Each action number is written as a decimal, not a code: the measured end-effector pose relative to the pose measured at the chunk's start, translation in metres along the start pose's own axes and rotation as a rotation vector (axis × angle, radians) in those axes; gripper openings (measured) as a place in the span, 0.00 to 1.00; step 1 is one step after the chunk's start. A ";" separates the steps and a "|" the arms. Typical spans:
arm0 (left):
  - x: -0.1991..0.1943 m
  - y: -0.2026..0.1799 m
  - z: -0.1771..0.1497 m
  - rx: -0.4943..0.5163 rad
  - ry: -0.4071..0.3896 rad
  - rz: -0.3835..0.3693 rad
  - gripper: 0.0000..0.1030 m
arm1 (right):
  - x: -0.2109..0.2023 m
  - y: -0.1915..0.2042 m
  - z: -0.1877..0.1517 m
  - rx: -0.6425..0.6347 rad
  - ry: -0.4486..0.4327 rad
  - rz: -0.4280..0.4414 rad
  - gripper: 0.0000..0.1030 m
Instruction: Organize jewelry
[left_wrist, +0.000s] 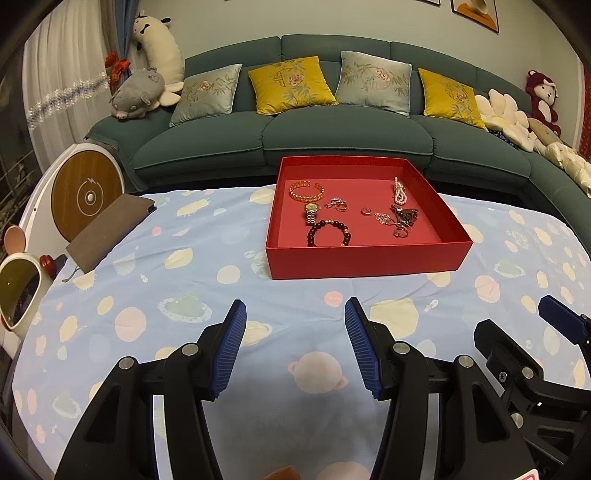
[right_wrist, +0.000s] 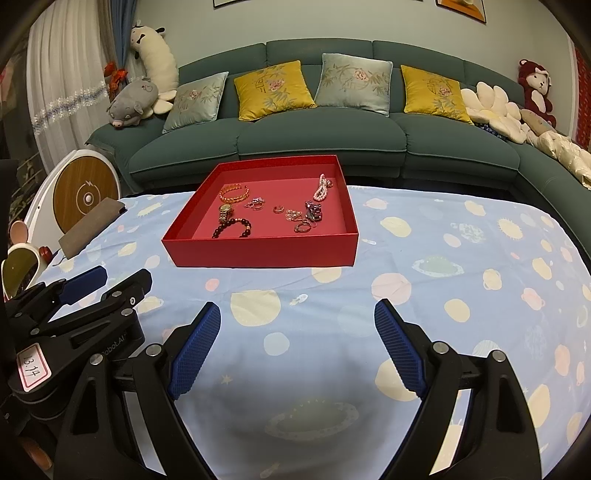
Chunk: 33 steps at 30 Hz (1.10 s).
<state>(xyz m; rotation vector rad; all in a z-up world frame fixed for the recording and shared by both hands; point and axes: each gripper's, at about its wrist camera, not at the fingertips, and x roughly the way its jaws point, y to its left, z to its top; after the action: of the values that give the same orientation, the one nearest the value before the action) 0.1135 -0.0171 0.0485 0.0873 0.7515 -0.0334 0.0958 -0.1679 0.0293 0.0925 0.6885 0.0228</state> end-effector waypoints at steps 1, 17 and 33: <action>0.000 0.000 0.000 0.000 -0.001 0.001 0.52 | 0.000 0.000 0.000 0.000 0.000 0.000 0.81; -0.003 0.002 0.000 -0.009 -0.003 0.009 0.52 | 0.001 0.003 -0.003 0.009 0.005 -0.001 0.81; -0.002 0.002 0.000 -0.002 -0.004 0.017 0.52 | 0.001 0.003 -0.003 0.006 0.005 -0.004 0.81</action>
<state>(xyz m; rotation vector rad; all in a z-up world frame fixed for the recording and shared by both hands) 0.1124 -0.0149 0.0495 0.0916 0.7469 -0.0164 0.0952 -0.1641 0.0268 0.0973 0.6940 0.0173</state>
